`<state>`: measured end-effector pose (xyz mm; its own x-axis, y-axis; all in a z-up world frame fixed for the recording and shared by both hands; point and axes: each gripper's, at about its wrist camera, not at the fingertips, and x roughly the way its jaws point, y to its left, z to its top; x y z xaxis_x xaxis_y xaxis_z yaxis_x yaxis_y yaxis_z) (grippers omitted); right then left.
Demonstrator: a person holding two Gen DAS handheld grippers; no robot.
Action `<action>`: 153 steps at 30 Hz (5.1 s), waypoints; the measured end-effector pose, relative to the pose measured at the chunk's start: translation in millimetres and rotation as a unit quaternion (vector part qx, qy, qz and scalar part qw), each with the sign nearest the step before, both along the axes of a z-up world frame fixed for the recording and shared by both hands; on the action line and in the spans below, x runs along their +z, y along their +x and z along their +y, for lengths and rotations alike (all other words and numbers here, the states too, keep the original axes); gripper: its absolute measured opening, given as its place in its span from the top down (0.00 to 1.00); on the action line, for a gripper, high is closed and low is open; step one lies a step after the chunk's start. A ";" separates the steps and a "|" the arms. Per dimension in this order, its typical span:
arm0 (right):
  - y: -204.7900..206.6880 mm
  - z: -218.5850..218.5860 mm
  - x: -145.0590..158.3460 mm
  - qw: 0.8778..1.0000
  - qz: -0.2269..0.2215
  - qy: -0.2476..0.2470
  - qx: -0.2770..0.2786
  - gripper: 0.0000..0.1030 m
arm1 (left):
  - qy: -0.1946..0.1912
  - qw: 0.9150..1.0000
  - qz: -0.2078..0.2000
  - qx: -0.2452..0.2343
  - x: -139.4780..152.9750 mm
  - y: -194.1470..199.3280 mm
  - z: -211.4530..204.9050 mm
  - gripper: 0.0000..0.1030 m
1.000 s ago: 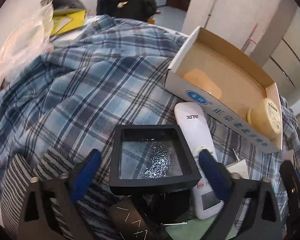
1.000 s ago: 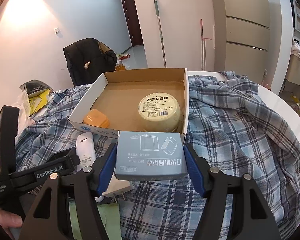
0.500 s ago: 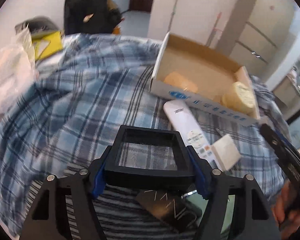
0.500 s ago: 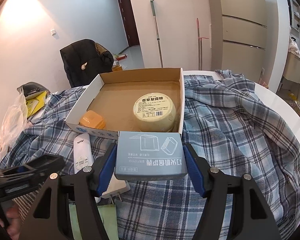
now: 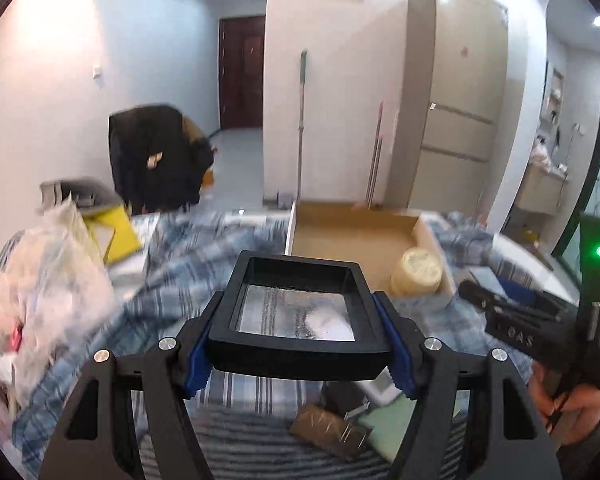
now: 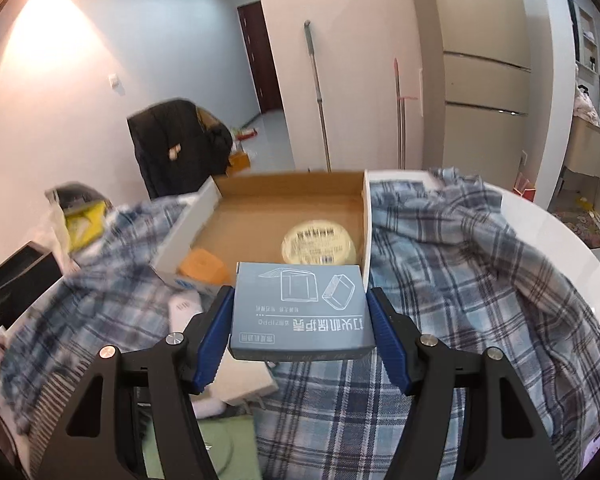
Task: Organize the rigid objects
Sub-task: 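Carry the black frame and blue-grey box into the white box and release both, then withdraw both tools from the box, then grasp the green felt pouch with the right tool while the left tool moves toward the black UNNY box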
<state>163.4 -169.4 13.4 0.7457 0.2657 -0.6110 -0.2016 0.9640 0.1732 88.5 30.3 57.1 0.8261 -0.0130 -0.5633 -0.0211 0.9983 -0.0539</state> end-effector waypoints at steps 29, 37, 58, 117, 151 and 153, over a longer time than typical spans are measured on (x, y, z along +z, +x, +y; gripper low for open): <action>133.5 5.8 58.0 0.991 -0.038 0.059 -0.111 0.37 | -0.043 0.996 0.051 -0.064 -42.0 213.9 -9.0 0.30; 166.3 9.7 1.4 0.996 0.026 -0.011 -0.080 0.37 | -0.033 0.991 0.109 -0.074 -93.2 239.3 -18.5 0.30; 180.4 20.2 -30.2 0.996 0.071 -0.028 -0.052 0.37 | 0.017 0.985 0.160 -0.060 -131.8 249.2 -35.9 0.30; 105.0 16.1 58.1 0.997 -0.066 -0.027 -0.037 0.30 | -0.028 0.981 -0.184 -0.060 53.9 101.1 -17.3 0.00; -101.7 15.9 58.7 0.989 -0.138 0.015 0.041 0.00 | -0.033 0.969 -0.237 -0.069 38.8 -98.2 22.0 0.00; -99.4 17.3 50.2 0.990 -0.130 0.013 0.046 0.00 | -0.036 0.971 -0.227 -0.065 27.9 -92.7 24.4 0.00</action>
